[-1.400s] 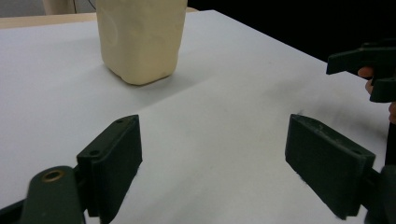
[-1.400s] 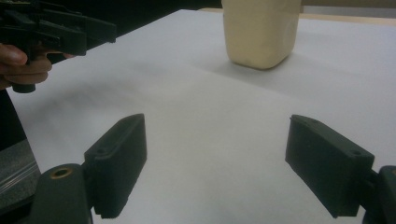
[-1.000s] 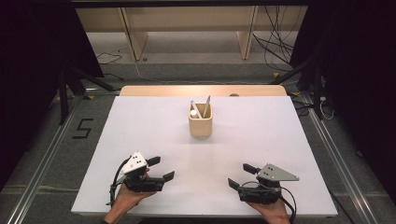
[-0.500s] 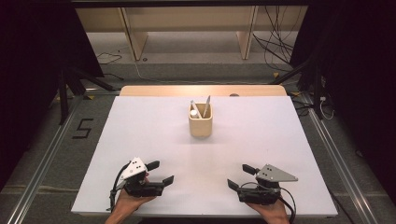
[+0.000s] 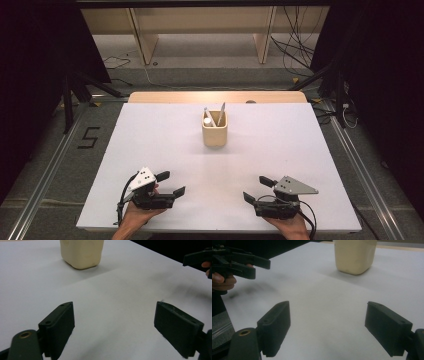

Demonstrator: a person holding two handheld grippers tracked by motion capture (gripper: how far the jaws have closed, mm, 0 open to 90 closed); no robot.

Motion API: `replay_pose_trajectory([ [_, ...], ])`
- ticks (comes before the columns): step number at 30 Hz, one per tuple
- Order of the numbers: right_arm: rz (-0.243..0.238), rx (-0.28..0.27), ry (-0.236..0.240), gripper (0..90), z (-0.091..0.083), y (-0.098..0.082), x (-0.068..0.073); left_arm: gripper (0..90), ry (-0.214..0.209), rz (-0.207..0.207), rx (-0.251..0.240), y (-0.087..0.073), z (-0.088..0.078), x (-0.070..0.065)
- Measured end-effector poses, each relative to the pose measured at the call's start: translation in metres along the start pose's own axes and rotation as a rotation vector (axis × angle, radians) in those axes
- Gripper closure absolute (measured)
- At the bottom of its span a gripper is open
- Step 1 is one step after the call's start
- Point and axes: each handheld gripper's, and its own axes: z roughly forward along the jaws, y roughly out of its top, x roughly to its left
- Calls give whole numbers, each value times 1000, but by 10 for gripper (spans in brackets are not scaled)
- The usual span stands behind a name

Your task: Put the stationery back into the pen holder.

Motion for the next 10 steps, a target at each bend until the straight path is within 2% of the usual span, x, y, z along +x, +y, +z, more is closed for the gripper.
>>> replay_pose_trajectory([
  [10,3,3,-1,212,0,0,-1,164,0,-6,9,-1,1,1],
])
